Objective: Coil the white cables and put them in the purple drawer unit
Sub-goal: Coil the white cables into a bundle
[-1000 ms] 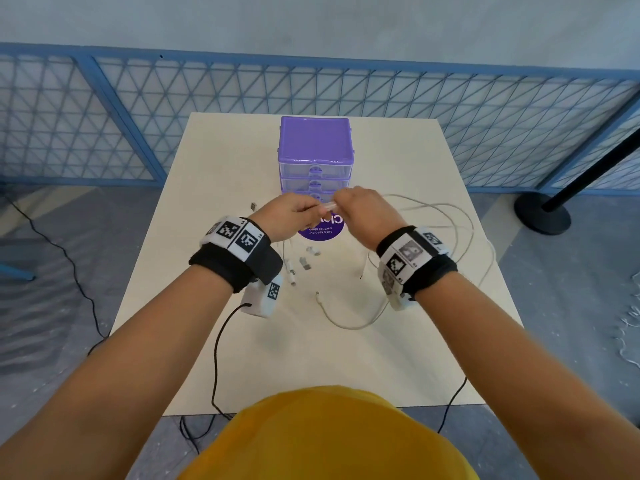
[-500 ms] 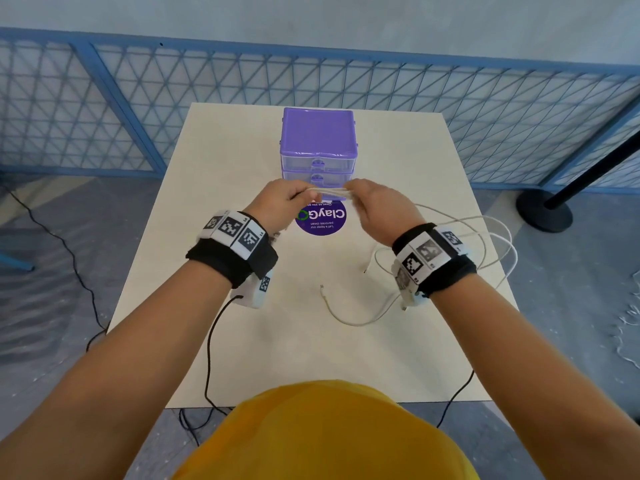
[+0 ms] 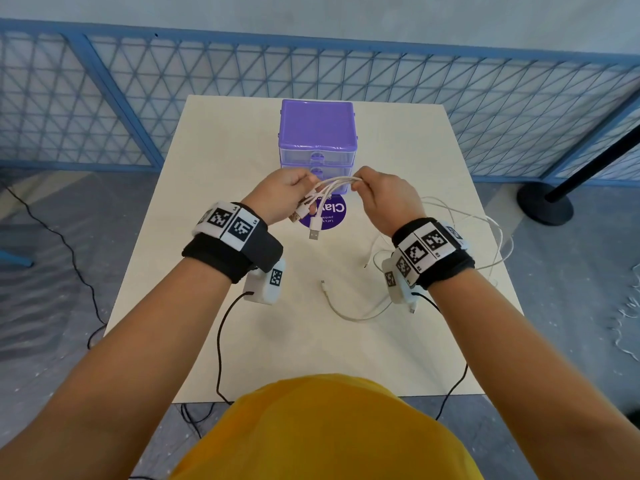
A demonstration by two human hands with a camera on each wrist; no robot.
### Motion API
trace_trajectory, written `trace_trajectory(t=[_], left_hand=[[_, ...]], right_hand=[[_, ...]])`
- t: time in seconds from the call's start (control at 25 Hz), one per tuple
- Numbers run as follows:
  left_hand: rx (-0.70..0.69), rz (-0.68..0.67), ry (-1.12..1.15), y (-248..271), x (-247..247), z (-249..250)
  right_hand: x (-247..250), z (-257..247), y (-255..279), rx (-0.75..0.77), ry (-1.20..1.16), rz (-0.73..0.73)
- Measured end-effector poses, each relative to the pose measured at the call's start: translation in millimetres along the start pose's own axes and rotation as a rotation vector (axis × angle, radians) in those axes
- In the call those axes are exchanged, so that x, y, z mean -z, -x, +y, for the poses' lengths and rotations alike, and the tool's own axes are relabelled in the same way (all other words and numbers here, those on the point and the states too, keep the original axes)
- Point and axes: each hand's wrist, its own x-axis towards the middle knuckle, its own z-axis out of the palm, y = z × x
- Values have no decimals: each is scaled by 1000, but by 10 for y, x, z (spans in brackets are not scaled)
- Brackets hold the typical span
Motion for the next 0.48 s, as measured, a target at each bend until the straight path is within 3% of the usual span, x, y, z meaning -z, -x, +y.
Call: trace_trajectory(t=[0.12, 0.28, 0.48], left_hand=[[30, 24, 4, 1, -24, 15], [93, -12, 259, 38, -80, 73], [68, -68, 187, 20, -133, 83]], right_hand=[[-11, 43, 12, -16, -33, 6], [25, 32, 6, -50, -85, 79], [42, 3, 3, -56, -122, 116]])
